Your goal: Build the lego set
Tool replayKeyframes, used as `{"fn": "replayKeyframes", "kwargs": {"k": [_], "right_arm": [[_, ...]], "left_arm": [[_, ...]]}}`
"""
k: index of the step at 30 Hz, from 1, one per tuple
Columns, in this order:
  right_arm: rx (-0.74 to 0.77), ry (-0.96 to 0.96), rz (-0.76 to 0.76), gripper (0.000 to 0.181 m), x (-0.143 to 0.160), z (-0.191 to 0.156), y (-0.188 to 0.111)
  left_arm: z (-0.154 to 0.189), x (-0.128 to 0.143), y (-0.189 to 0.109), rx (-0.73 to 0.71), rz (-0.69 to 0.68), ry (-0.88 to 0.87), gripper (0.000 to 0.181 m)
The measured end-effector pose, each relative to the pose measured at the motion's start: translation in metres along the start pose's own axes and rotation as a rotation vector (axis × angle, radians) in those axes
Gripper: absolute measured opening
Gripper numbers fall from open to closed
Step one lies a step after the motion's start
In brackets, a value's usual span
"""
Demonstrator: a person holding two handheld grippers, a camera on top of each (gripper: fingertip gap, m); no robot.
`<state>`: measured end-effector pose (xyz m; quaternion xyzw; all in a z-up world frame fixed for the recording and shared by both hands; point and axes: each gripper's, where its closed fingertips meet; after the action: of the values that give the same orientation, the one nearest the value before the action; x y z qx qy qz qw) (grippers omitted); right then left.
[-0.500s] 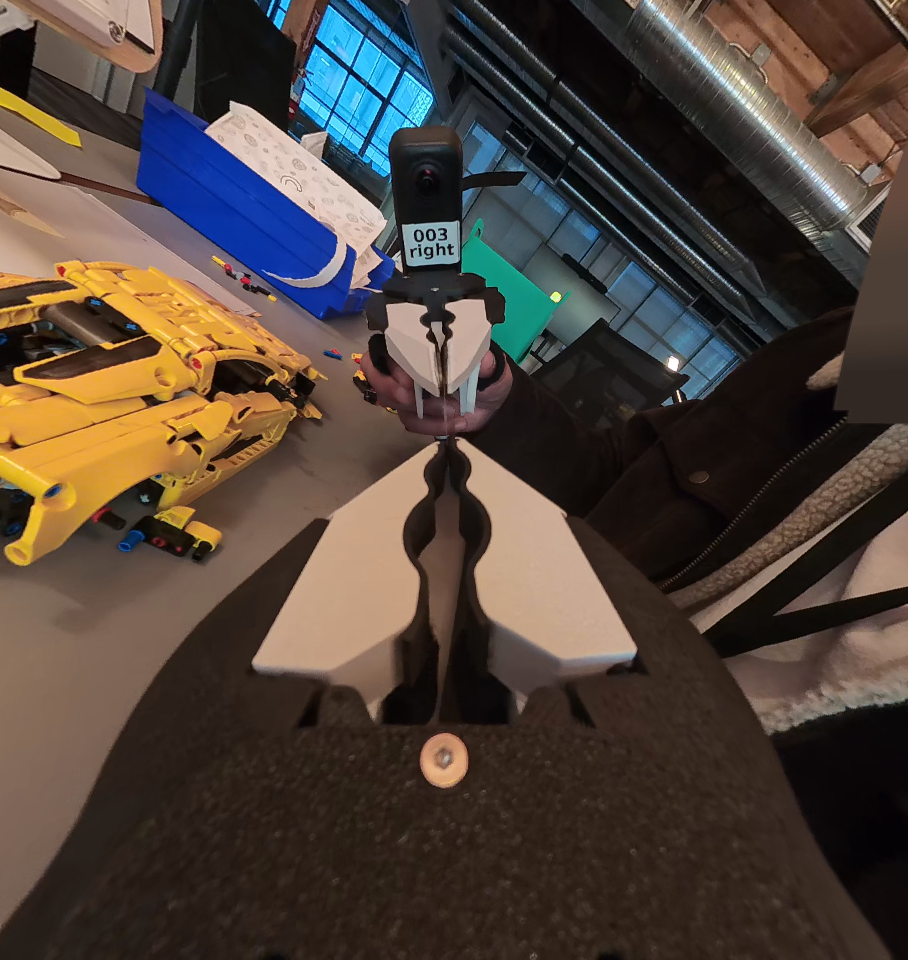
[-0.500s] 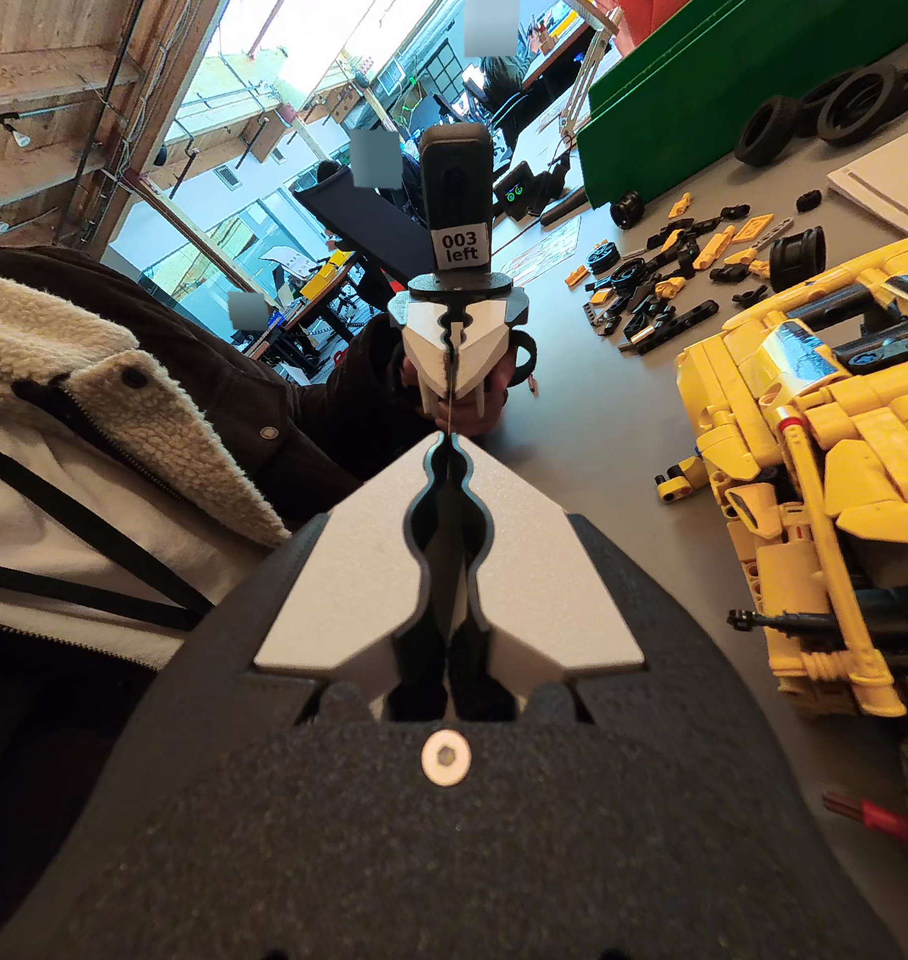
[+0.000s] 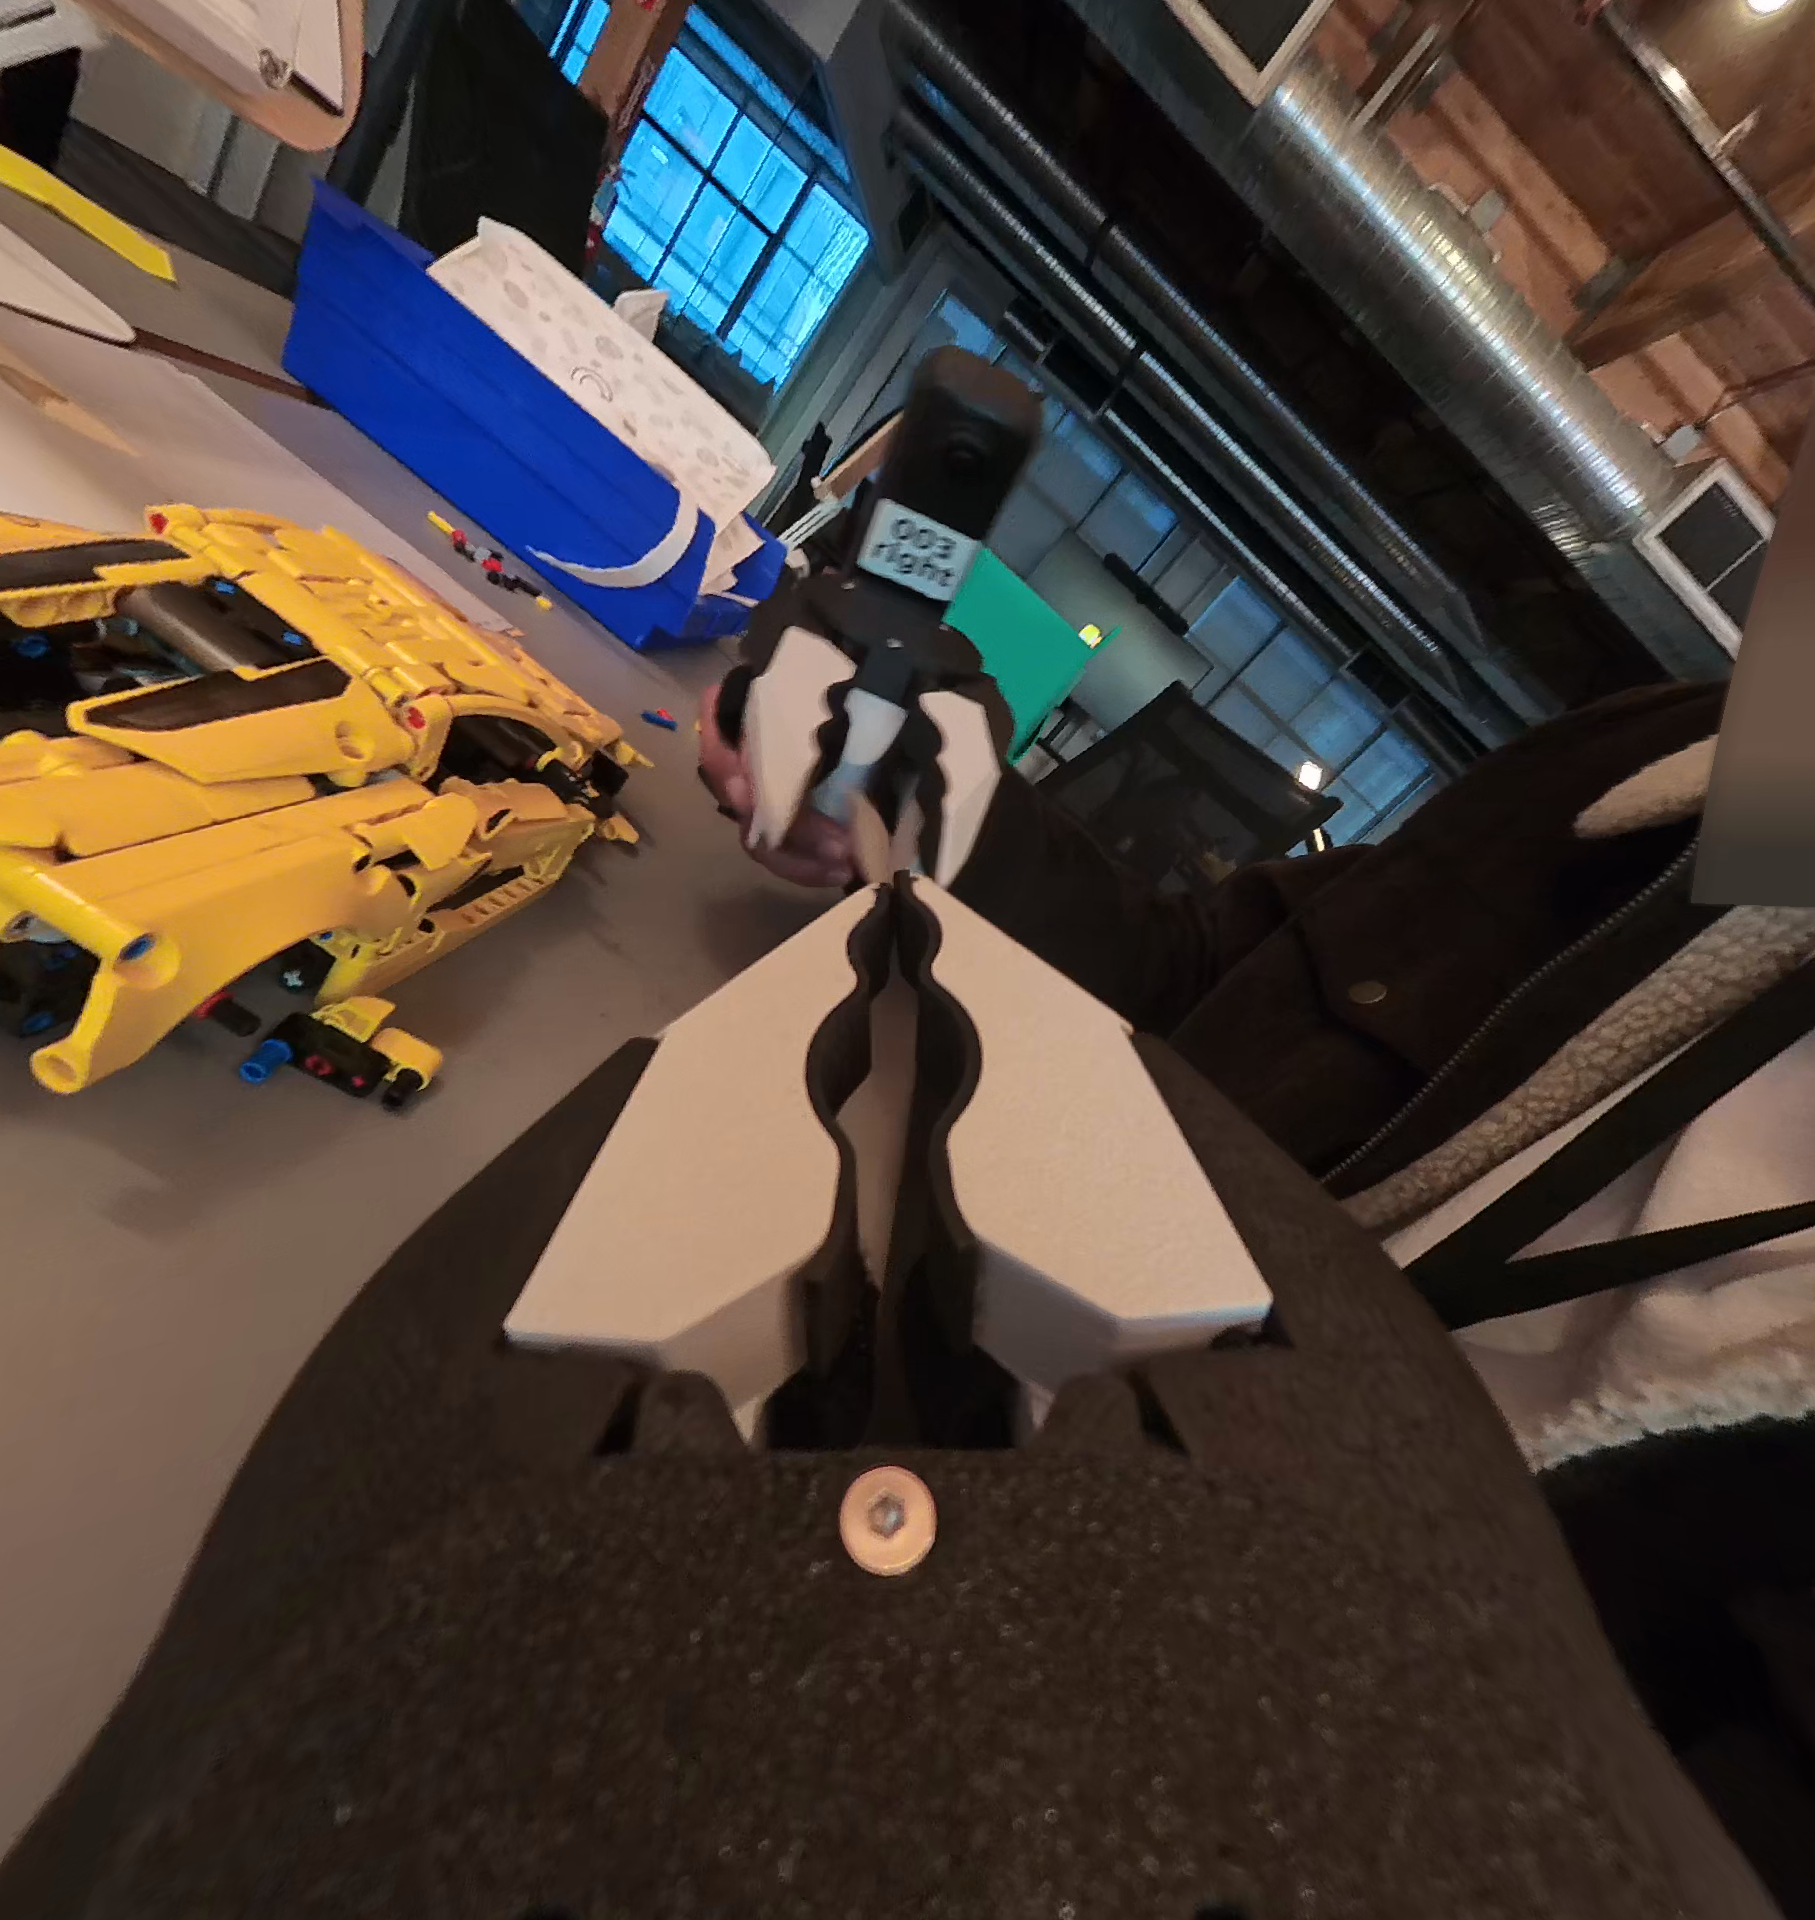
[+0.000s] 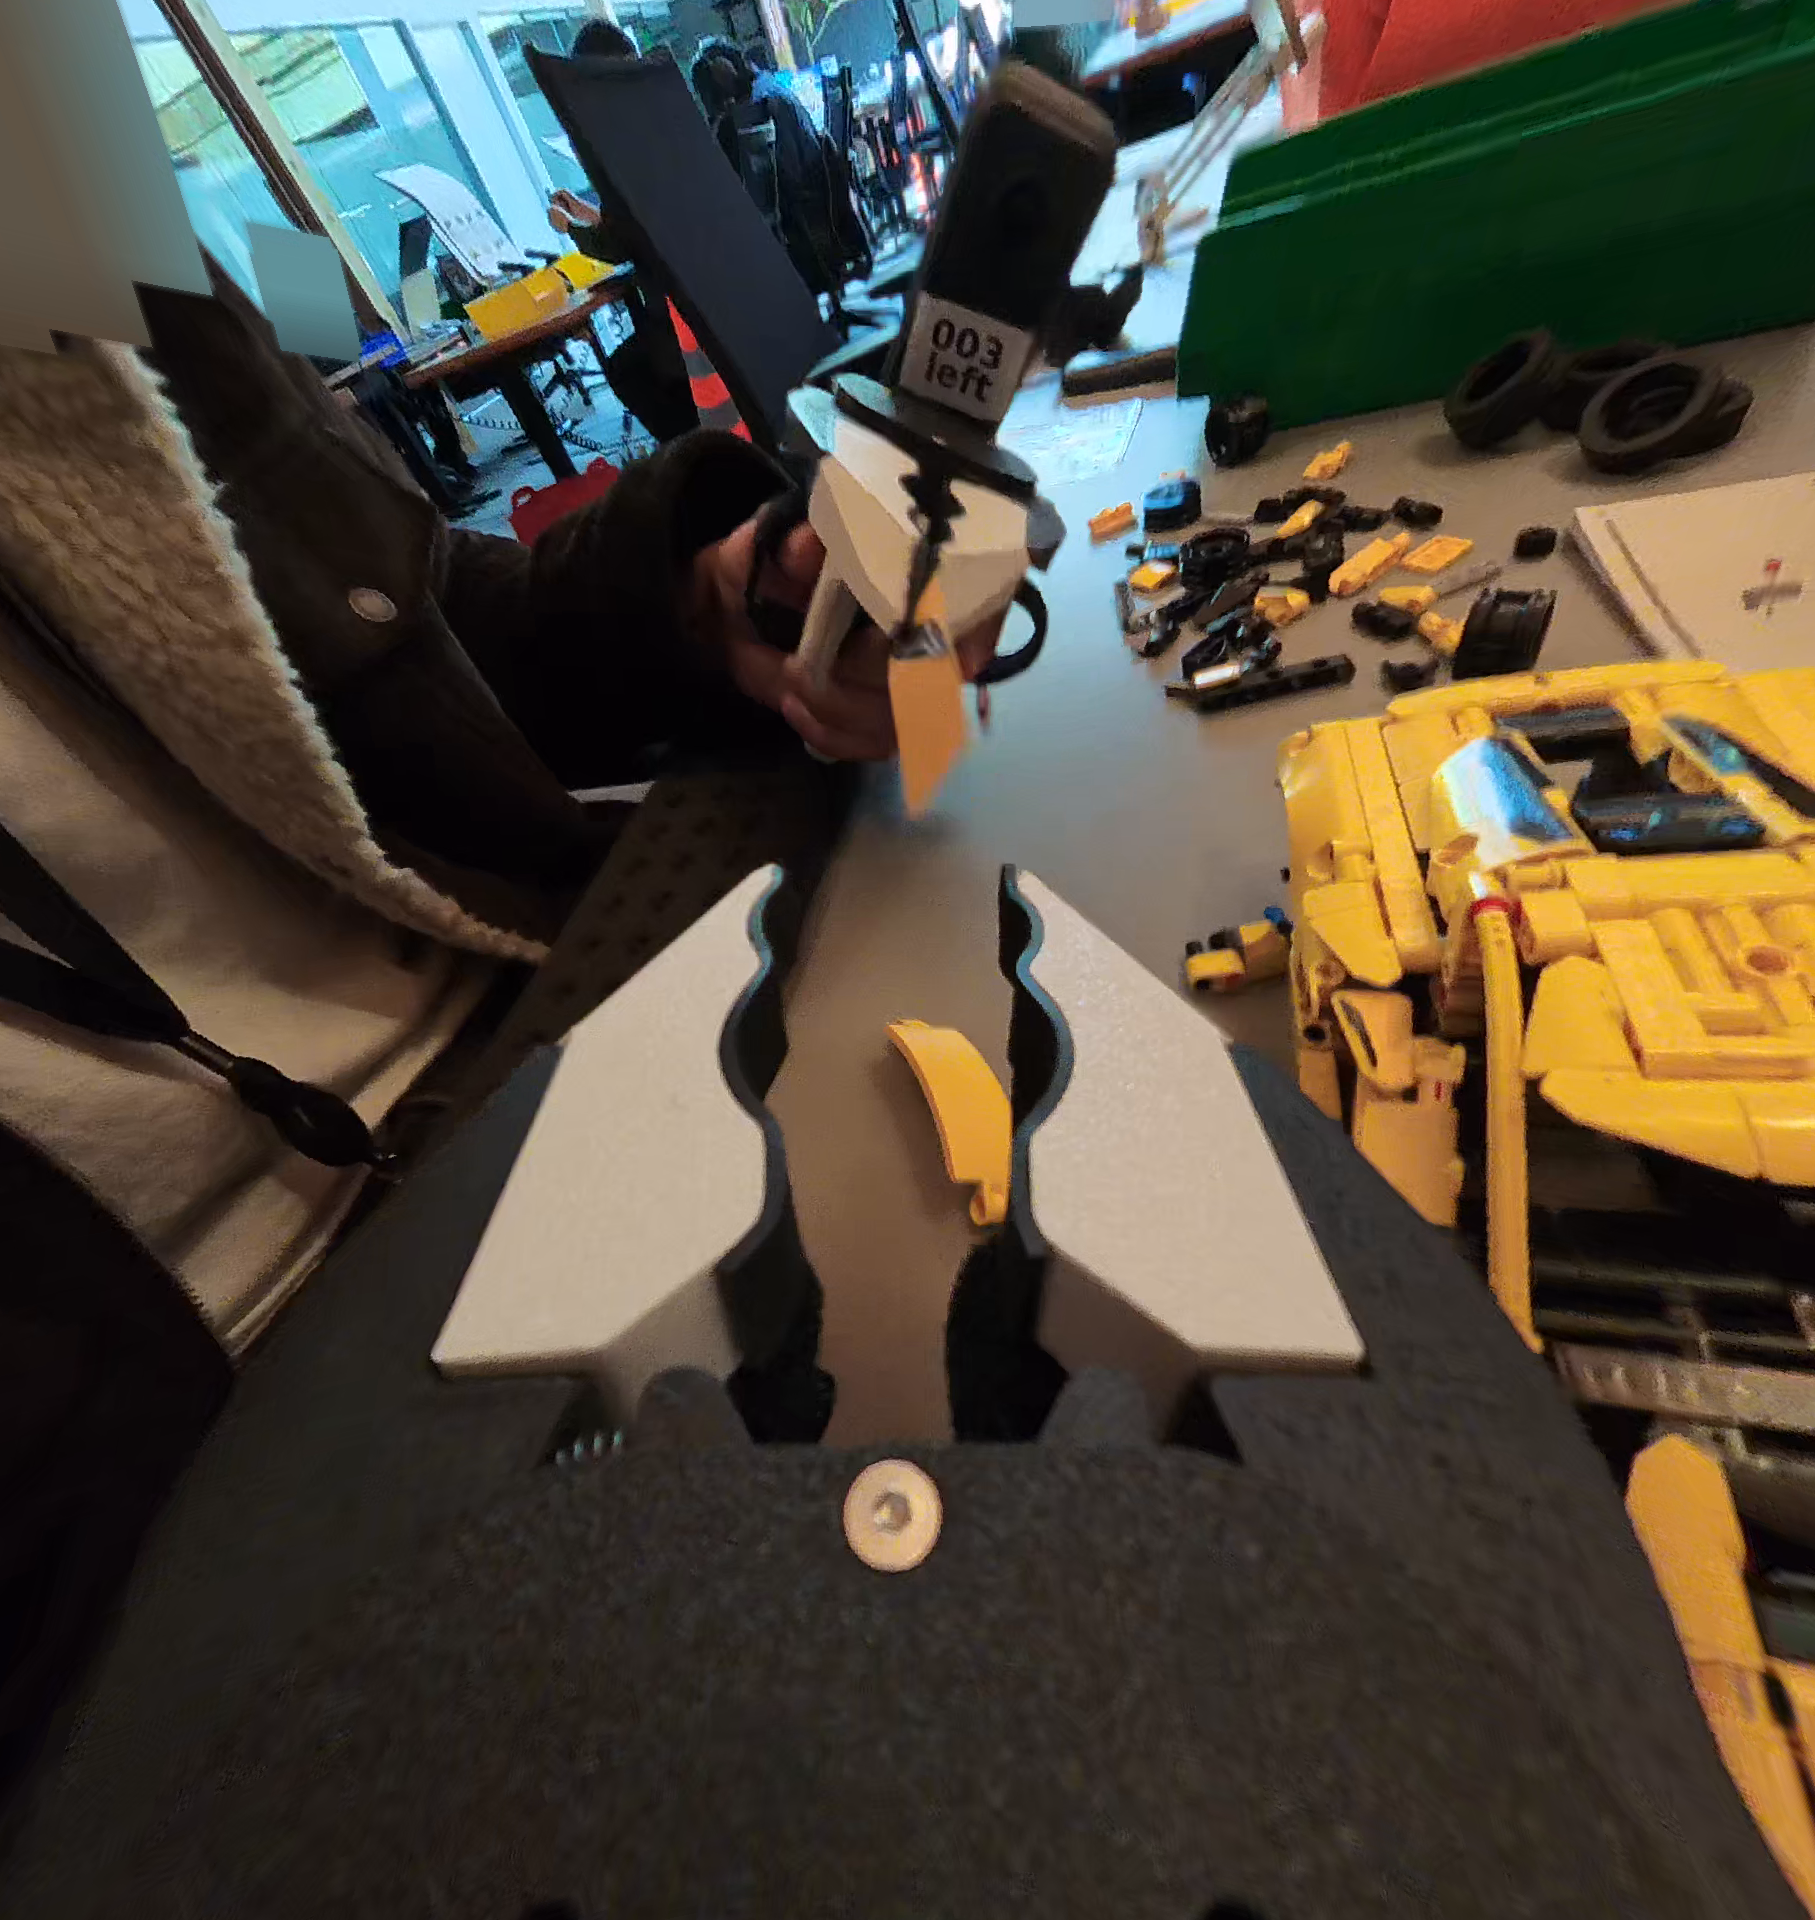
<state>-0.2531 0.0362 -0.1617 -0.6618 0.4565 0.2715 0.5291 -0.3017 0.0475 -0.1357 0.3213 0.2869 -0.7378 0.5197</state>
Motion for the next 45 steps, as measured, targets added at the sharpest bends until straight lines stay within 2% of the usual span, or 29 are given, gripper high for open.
{"fn": "replayKeyframes", "kwargs": {"k": [2, 4, 7, 12, 14, 19, 25, 35, 37, 43, 45], "right_arm": [[0.016, 0.011, -0.079, 0.045, 0.013, 0.006, 0.002], [0.071, -0.059, -0.191, 0.05, 0.033, 0.009, 0.008], [0.108, -0.123, -0.326, 0.052, 0.056, 0.013, 0.019], [0.07, -0.091, -0.48, 0.047, 0.083, 0.022, 0.03], [0.017, -0.072, -0.47, 0.037, 0.082, 0.017, 0.03], [-0.059, -0.05, -0.489, 0.029, 0.087, 0.002, 0.03], [-0.041, 0.063, -0.519, 0.023, 0.091, 0.0, 0.022], [0.019, -0.015, -0.539, 0.007, 0.092, 0.003, 0.032], [0.101, -0.117, -0.561, 0.007, 0.089, 0.008, 0.031], [0.574, -0.543, -0.655, 0.007, 0.078, 0.046, 0.016], [0.652, -0.615, -0.682, 0.007, 0.08, 0.052, 0.015]], "left_arm": [[0.004, -0.001, -0.001, 0.017, 0.007, 0.014, 0.0], [0.011, -0.001, -0.001, 0.044, 0.008, 0.031, 0.0], [0.013, 0.0, 0.0, 0.055, 0.006, 0.036, 0.0], [0.013, -0.003, -0.003, 0.093, 0.026, -0.002, 0.0], [0.013, -0.003, -0.003, 0.093, 0.027, -0.001, 0.0], [0.013, -0.001, -0.001, 0.099, 0.013, -0.003, 0.0], [0.012, -0.002, -0.003, 0.105, 0.021, -0.015, 0.0], [0.01, -0.002, -0.002, 0.102, 0.02, -0.024, 0.0], [0.008, -0.002, -0.003, 0.092, 0.025, -0.035, 0.0], [-0.019, -0.001, -0.006, 0.044, 0.04, -0.188, 0.0], [-0.027, 0.001, -0.007, 0.047, 0.039, -0.247, 0.0]]}}
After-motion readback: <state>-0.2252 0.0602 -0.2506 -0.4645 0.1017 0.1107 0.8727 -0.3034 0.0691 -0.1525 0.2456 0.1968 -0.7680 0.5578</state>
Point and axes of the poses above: each gripper's, where its closed fingertips meet, y out along the fingers, x out of its underside, z = x × y across the jaws, and after that the axes turned 14 degrees about -z, right-handed
